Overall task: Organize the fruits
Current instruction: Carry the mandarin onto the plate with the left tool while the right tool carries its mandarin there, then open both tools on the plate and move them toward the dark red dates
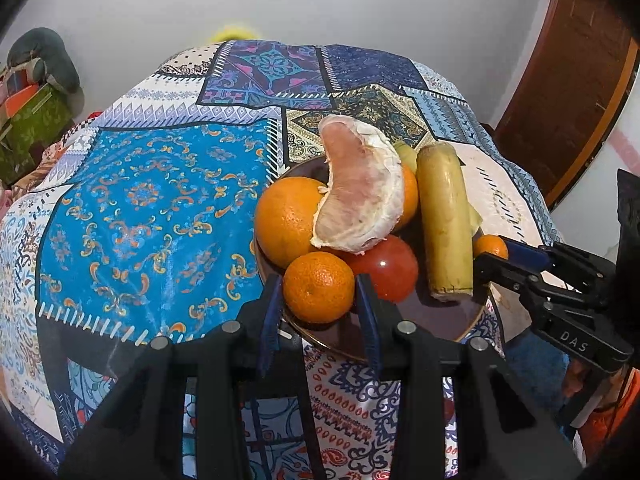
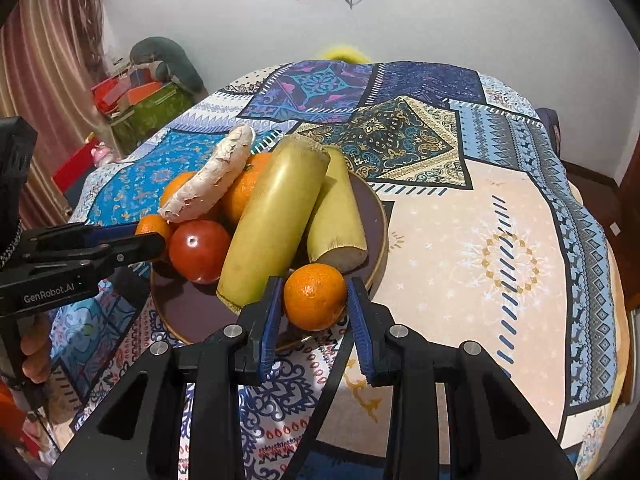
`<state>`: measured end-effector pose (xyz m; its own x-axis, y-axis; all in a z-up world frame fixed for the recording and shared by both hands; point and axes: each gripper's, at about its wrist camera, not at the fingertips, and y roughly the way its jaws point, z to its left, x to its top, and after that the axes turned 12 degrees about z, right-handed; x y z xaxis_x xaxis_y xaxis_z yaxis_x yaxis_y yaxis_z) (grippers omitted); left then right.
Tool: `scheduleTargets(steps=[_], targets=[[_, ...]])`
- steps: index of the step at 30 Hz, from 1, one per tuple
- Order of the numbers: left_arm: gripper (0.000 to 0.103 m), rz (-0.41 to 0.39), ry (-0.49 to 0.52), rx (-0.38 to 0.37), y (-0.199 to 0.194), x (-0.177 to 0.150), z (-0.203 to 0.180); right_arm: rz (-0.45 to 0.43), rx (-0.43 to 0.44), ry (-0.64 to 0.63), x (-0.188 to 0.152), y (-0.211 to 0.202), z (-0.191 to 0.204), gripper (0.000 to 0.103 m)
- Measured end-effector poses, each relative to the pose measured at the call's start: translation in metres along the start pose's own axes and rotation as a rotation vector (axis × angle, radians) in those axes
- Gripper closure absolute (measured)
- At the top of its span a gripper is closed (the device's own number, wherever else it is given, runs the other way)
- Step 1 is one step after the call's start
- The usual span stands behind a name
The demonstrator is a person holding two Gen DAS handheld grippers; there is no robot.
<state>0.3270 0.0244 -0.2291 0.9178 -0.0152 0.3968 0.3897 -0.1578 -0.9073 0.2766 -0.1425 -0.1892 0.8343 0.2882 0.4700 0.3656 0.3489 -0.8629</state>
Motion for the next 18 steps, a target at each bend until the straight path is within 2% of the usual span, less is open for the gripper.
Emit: scheduleTargets(steps=[8,18], targets=[[0.066,0.011,-0.002,-0.005,0.001,-0.002,0.0,0.005,-0.005,-0.001,0.001,0.002,0.001,0.073],[0.064,-0.022,0.036,0.019,-0.023,-0.014,-0.008,0.028,0.017,0.027,-0.005,-0.007,-0.001,0.069]])
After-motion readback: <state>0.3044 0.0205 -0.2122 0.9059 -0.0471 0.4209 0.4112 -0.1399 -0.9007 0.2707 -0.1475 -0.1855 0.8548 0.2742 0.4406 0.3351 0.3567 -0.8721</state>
